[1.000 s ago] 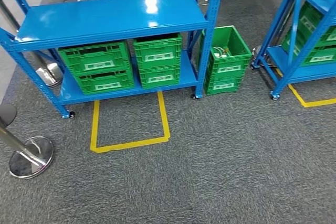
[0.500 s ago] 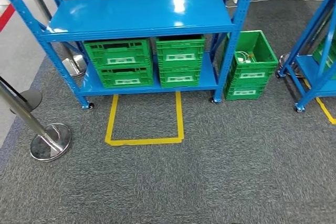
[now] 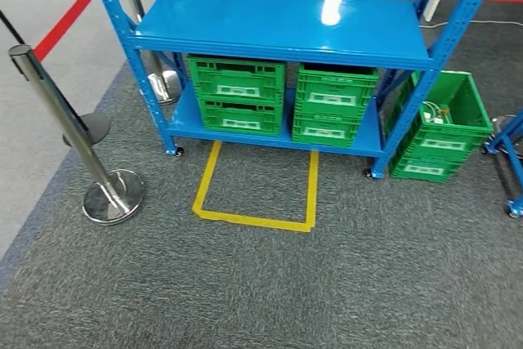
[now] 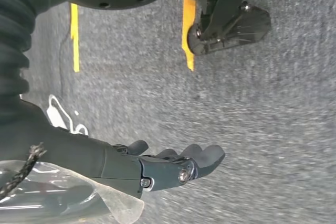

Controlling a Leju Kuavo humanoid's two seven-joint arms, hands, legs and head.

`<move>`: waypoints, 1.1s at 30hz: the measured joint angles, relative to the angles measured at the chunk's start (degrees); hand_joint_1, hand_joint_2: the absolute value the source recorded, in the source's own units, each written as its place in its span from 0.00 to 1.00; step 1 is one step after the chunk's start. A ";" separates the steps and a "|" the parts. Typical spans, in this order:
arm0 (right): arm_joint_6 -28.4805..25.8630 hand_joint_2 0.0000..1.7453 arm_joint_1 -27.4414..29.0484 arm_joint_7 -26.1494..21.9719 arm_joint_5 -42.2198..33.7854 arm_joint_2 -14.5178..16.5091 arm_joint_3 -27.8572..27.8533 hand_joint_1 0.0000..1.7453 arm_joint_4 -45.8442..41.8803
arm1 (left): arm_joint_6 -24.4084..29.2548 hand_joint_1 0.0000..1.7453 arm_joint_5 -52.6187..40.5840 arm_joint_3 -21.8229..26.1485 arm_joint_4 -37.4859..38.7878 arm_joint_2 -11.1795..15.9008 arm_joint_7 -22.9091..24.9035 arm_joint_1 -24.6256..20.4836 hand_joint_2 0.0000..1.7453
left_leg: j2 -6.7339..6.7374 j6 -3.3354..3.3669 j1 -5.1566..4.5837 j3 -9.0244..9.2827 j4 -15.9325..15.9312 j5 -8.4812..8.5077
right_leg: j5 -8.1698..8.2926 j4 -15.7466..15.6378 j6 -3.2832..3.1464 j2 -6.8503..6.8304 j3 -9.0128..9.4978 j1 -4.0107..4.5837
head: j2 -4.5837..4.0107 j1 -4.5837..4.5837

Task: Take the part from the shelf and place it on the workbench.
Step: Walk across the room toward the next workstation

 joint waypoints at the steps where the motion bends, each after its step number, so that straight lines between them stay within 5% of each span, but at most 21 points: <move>1: 0.02 0.75 -0.01 0.09 0.00 -0.01 0.00 0.00 0.00 | 0.00 0.00 -0.02 0.05 0.00 -0.01 0.00 -0.02 0.00 | -0.50 -0.33 0.02 -0.19 0.12 -0.07 | 0.19 -1.29 -0.22 0.64 0.65 0.00 | 0.00 -0.01; 4: -0.28 0.00 -0.07 0.29 -0.01 0.02 -0.01 0.00 0.00 | 0.03 0.00 -0.09 0.27 0.00 0.02 0.03 0.11 0.00 | -1.03 -1.27 0.25 -0.54 0.33 -0.18 | 0.16 -1.65 -1.16 -0.46 1.20 0.10 | 0.00 -0.05; 5: -0.70 0.00 -0.08 0.40 -0.05 0.04 -0.01 0.00 0.00 | 0.06 0.00 -0.12 0.33 0.00 0.02 0.04 0.15 0.00 | 0.03 -1.61 0.25 -0.88 1.24 -0.83 | 0.20 -1.74 -1.48 -0.96 1.32 0.02 | 0.00 -0.23; 7: -1.87 0.50 -0.04 0.78 -0.17 0.05 -0.02 0.00 0.00 | 0.13 0.00 -0.29 0.39 0.00 0.01 0.06 0.08 0.00 | 2.95 -2.26 0.27 -3.07 6.23 -3.76 | 0.11 -1.84 -1.95 -2.02 1.51 -0.02 | 0.00 -0.58; 9: -2.92 1.00 0.03 1.49 0.01 0.05 -0.04 0.00 0.00 | 0.16 0.00 -0.47 0.43 0.00 0.02 0.07 0.02 0.00 | 4.19 -2.71 0.53 -6.57 13.55 -6.98 | -0.09 -1.84 -2.21 -3.06 1.58 0.08 | 0.00 -0.69; 11: -3.75 1.00 0.04 2.44 0.61 0.05 -0.04 0.00 0.00 | 0.16 0.00 -0.61 0.46 -0.01 0.03 0.07 0.10 0.00 | 4.41 -2.90 0.74 -7.65 15.79 -6.69 | -0.24 -1.82 -2.32 -3.75 1.69 0.10 | 0.00 -0.72; 14: -4.64 1.00 -0.03 4.32 1.95 0.04 0.32 0.00 -0.01 | 0.14 0.00 -1.07 0.50 0.00 0.03 0.10 0.17 0.00 | 4.55 -4.15 1.21 -2.68 5.96 -1.17 | -0.65 -1.71 -2.27 -4.11 2.20 0.14 | 0.00 -0.79; 16: -5.10 1.00 -0.07 5.07 2.08 0.01 0.74 0.00 -0.01 | 0.09 0.00 -1.32 0.52 0.00 -0.05 0.18 0.06 0.00 | 4.61 -4.05 1.46 -0.13 0.78 0.17 | -0.96 -1.49 -2.06 -4.09 2.27 0.57 | 0.01 -0.85; 19: -5.11 1.00 -0.09 4.52 1.26 -0.01 0.85 0.00 -0.01 | 0.00 0.00 -1.38 0.63 0.00 -0.14 0.22 0.03 0.00 | 4.61 -2.91 1.27 0.16 -0.02 -0.18 | -0.99 -1.60 -1.83 -4.12 2.29 0.79 | 0.00 -0.68; 33: -4.93 1.00 -0.13 4.21 1.09 -0.01 0.85 0.00 0.00 | 0.02 0.00 -1.80 0.90 0.00 -0.01 0.22 0.06 0.00 | 4.61 -2.34 0.76 0.22 0.04 -0.37 | -0.91 -1.97 -1.19 -4.13 2.45 0.28 | 0.00 -0.72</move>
